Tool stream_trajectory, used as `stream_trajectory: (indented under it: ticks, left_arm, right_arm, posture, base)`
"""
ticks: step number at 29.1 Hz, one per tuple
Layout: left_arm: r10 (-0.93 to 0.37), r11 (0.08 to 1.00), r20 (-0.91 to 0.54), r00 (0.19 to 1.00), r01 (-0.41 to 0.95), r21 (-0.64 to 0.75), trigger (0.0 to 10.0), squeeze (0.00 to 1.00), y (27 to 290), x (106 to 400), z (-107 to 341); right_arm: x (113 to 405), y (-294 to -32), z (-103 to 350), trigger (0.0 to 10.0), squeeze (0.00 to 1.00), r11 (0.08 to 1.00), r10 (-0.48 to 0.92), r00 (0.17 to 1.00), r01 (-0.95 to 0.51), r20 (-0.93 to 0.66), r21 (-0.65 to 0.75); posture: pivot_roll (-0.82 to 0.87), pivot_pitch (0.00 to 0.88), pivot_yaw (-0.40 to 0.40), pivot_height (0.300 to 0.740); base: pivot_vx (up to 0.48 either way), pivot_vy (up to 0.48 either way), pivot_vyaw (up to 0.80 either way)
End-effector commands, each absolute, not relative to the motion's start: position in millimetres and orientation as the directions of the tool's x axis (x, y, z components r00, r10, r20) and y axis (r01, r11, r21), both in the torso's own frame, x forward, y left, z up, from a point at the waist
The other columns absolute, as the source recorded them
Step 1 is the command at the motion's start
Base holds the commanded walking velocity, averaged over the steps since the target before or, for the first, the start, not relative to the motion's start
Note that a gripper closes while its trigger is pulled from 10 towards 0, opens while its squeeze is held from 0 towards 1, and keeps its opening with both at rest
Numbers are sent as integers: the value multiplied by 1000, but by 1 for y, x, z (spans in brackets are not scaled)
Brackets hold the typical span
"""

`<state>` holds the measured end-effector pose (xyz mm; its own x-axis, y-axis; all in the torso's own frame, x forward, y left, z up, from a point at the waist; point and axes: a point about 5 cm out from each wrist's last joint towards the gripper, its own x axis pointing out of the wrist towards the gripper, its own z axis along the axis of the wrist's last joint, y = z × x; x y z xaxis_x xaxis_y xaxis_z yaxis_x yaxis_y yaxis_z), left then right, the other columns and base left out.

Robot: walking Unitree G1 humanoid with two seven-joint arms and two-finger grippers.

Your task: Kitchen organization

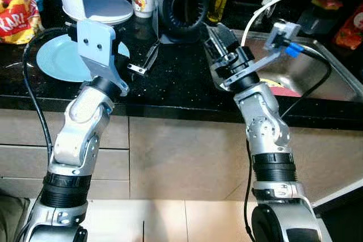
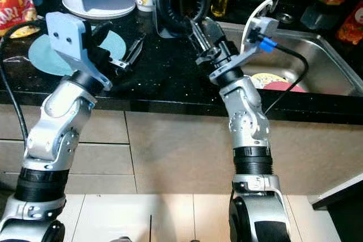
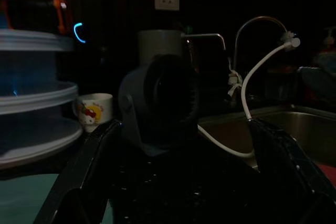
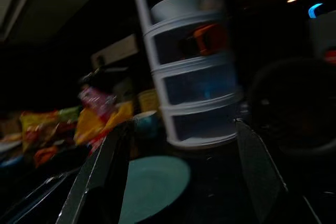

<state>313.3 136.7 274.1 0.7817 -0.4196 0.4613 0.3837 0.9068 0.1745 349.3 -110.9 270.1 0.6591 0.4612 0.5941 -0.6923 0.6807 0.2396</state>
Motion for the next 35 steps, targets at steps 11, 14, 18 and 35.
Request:
stream_trajectory:
  ticks: [11,14,18,35]
  left_arm:
    - [-344,930,413,843,246,272,10000,0,160,312,268]
    - [-350,883,362,864,176,435,10000,0,172,310,269]
    - [-354,753,288,890,88,652,10000,0,195,304,275]
    - [-366,309,-87,927,209,928,10000,0,249,275,286]
  right_arm:
    - [349,-97,262,10000,0,675,517,650,-709,557,202]
    - [349,-97,259,10000,0,684,520,658,-703,544,196]
    - [350,-100,256,10000,0,705,513,679,-682,525,194]
    - [356,-110,252,10000,0,751,449,734,-619,509,229]
  posture:
    - [196,20,-110,740]
    - [196,25,-109,740]
    - [200,29,-109,740]
    - [203,35,-107,740]
  base:
    - [265,0,0]
    - [0,0,0]
    - [0,0,0]
    - [0,0,0]
